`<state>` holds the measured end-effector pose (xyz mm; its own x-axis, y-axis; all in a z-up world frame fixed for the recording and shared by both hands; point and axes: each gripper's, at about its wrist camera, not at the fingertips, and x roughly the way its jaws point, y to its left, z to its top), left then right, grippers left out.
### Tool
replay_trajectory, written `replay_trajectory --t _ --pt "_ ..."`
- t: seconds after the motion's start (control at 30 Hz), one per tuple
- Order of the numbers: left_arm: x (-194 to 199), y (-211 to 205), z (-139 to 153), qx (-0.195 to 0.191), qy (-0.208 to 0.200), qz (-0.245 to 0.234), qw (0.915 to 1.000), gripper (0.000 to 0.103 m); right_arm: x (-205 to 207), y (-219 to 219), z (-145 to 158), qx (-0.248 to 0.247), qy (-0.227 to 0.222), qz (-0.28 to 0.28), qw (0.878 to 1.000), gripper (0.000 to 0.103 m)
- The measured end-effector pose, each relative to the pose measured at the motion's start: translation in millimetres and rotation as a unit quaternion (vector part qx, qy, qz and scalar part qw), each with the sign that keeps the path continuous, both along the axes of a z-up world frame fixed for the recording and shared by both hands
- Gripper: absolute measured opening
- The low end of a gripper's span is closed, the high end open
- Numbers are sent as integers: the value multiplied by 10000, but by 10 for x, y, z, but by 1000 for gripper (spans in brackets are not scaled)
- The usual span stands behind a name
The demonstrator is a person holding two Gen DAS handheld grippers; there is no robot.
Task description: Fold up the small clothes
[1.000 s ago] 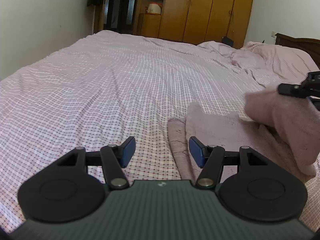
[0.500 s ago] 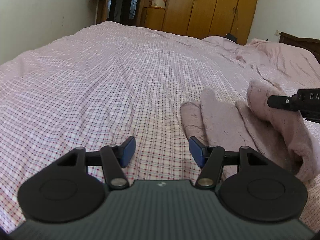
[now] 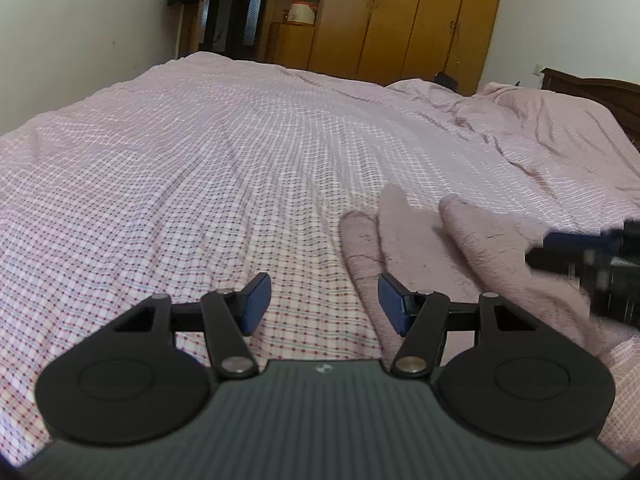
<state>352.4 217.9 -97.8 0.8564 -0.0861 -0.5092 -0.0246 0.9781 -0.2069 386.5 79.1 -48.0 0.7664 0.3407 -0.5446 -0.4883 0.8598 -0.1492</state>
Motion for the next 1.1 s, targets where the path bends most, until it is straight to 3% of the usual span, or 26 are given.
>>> replay_trajectory --t 0.07,0.13,0.23,0.37,0.53,0.67,0.83,0.97,1.1 --pt "-46 -30 2 21 -4 -64 10000 61 -149 -11 -62 -337 -124 187 9992 36" --pt "-93 -57 -1 90 -15 -98 9999 61 -326 -31 -122 -555 -227 419 9973 56" --pt "-124 -44 -2 127 -24 -118 9998 61 -627 -75 -260 -1011 -421 811 9907 72" --pt "-138 19 -14 10 28 -65 10000 61 -827 -67 -471 -1819 -820 1028 9745 72" --pt "-195 32 -11 80 6 -141 9999 61 -692 -124 -643 -2302 -720 1060 9647 67" --pt "-204 10 -19 77 68 -210 9997 61 -580 -192 -627 -2142 -658 1075 9686 60" --pt "-227 -95 -12 219 32 -372 9991 61 -452 -135 -639 -2194 -635 1130 9670 22" --pt "-214 -121 -30 283 47 -400 9988 61 -386 -203 -455 -1611 -537 920 9812 16" --pt "-184 -75 -58 183 86 -348 9992 61 -62 -393 -108 -435 -147 298 9985 13"
